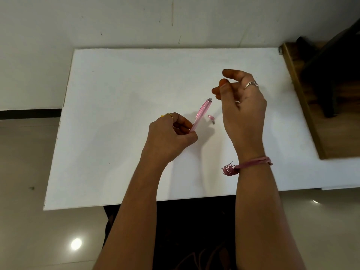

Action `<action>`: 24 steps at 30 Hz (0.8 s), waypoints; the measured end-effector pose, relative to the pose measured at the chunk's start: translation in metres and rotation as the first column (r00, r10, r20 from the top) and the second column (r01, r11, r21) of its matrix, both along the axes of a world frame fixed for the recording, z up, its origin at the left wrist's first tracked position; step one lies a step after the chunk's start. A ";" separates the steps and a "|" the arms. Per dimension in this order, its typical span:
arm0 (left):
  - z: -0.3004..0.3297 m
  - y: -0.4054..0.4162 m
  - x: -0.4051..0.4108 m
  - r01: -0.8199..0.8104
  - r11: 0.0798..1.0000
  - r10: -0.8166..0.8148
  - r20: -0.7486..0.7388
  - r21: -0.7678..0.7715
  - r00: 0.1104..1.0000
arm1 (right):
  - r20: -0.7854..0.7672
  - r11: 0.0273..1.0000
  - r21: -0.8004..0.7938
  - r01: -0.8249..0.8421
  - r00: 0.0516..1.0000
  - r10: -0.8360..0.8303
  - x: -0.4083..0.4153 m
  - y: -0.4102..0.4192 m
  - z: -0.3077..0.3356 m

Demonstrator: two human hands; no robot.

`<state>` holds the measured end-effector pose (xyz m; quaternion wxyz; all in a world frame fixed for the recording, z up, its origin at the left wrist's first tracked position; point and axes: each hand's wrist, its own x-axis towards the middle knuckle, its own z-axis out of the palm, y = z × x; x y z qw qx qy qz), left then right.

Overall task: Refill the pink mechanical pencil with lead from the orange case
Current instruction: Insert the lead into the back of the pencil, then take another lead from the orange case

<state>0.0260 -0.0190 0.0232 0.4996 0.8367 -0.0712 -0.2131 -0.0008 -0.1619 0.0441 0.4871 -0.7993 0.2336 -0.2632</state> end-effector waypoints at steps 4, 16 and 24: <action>0.000 0.000 0.001 -0.005 1.000 0.005 0.007 -0.004 1.000 | -0.033 0.998 0.065 0.002 0.999 0.000 0.000 -0.001 0.000; 0.001 -0.002 0.003 -0.105 0.987 0.109 0.033 -0.119 0.993 | -0.260 0.773 0.612 -0.170 0.879 0.400 -0.003 0.003 -0.012; -0.005 0.030 0.022 -0.512 0.844 0.512 -0.043 -0.161 0.858 | -0.373 0.850 0.525 -0.029 0.891 0.261 -0.005 -0.002 -0.024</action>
